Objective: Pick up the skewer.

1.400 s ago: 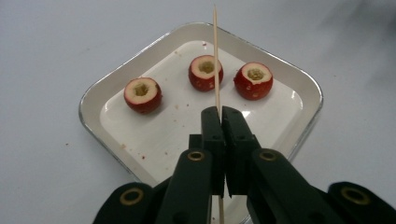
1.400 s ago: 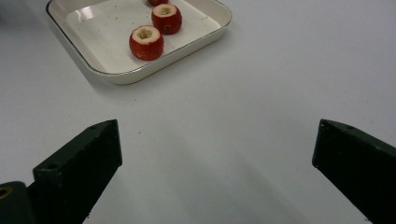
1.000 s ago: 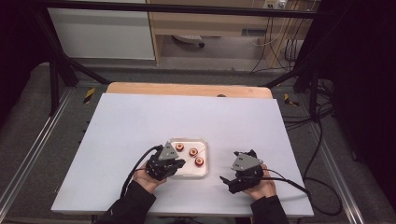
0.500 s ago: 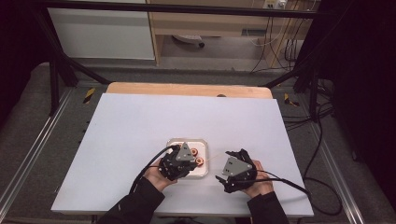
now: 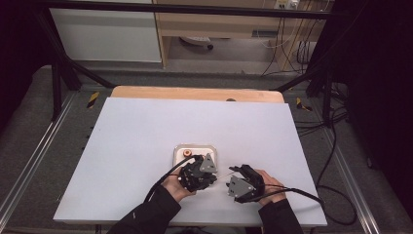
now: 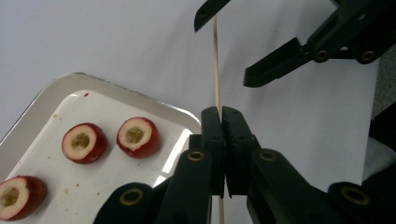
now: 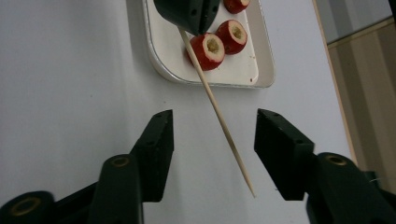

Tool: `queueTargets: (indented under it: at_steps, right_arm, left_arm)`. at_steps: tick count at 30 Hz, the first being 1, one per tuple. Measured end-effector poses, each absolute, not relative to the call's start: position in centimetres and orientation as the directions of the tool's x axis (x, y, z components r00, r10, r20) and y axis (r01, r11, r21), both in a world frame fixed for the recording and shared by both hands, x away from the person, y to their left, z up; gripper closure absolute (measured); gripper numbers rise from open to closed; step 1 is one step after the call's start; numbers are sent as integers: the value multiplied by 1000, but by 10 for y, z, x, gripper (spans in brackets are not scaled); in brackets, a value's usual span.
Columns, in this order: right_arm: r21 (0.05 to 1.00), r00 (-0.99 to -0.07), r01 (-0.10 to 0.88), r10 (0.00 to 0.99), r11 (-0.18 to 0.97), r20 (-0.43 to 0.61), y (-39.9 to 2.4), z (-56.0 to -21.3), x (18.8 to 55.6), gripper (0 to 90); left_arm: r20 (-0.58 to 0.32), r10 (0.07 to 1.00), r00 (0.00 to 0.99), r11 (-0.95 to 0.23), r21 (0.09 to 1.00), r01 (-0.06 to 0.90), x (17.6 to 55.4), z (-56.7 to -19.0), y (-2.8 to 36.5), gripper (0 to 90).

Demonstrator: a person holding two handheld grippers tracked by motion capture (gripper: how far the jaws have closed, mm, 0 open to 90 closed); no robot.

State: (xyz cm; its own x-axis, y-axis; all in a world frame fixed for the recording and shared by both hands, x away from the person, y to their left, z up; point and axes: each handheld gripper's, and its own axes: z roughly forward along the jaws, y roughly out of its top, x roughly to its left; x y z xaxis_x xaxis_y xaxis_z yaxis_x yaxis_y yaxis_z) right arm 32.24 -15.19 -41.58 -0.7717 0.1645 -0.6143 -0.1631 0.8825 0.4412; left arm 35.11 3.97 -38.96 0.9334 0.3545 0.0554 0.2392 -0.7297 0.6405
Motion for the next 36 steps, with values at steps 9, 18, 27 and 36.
queueTargets:
  at_steps: [9, 18, 27, 36]
  right_arm:
    - [290, -717, -292, -8, 912, -697, -154, -423, 319, 673]
    - [208, -682, -366, -109, 907, -723, -154, -427, 317, 822]
    - [150, -646, -413, -173, 898, -743, -155, -426, 314, 886]
    - [39, -585, -430, -246, 902, -773, -152, -424, 313, 889]
  left_arm:
    - [57, 318, 946, -756, 618, 217, 349, -391, 30, 881]
    - [48, 306, 951, -765, 607, 215, 350, -393, 29, 881]
    - [27, 303, 953, -763, 606, 226, 351, -395, 29, 881]
    - [-22, 332, 943, -785, 548, 289, 361, -391, 36, 752]
